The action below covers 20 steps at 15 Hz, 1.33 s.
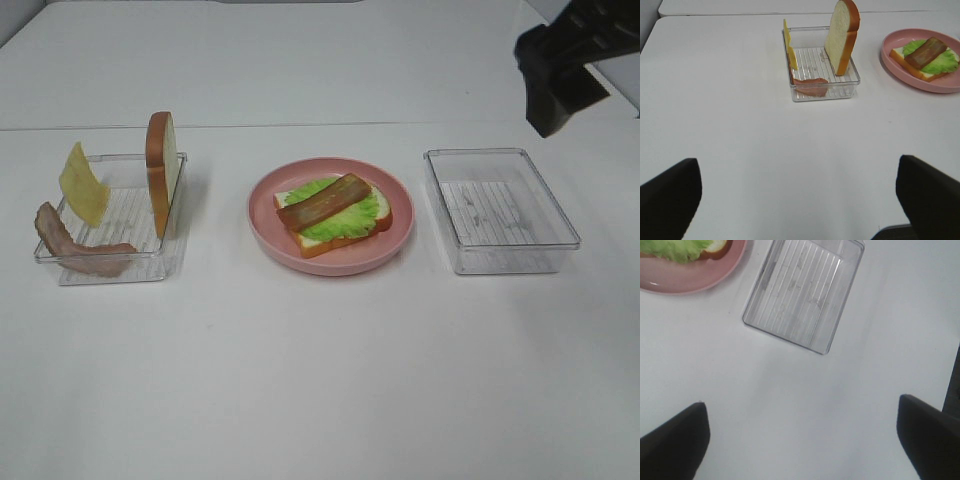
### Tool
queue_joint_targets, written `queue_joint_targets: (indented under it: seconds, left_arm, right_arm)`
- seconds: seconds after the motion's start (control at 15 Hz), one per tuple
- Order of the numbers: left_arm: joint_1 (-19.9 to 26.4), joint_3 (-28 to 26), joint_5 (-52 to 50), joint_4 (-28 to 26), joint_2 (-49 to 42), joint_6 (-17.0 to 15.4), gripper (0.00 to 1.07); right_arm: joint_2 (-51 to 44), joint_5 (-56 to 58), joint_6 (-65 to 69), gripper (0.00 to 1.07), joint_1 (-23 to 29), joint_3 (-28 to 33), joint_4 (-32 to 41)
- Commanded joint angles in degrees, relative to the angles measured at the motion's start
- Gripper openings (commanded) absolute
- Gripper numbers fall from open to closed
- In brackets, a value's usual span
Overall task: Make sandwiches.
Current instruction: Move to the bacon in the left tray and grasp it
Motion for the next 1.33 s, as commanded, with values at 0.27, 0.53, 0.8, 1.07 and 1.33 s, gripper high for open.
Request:
queue_joint_targets:
  seconds: [0.27, 0.53, 0.8, 1.07, 1.33]
  left_arm:
    - [0.3, 0.1, -0.2, -0.1, -1.0, 0.1, 1.01]
    - [0.3, 0.1, -0.2, -0.1, -1.0, 0.1, 1.01]
    - [0.3, 0.1, -0.2, -0.1, -1.0, 0.1, 1.01]
    - [0.3, 0.1, -0.2, -0.1, -1.0, 0.1, 1.01]
    - [0.3, 0.1, -0.2, -0.1, -1.0, 0.1, 1.01]
  right_arm:
    - [-12.1, 0.4, 5.3, 0.99, -0.1, 14.6, 1.9]
    - [-21.1, -0.2, 7.0, 0.99, -0.1, 25.4, 6.0]
    - [-30.7, 0.9, 7.2, 0.99, -0.1, 31.3, 7.4]
    - [-43.1, 1.5, 6.9, 0.99, -0.2, 36.8, 5.4]
    - [-53.3, 0.5, 6.4, 0.99, -9.6, 43.5, 4.6]
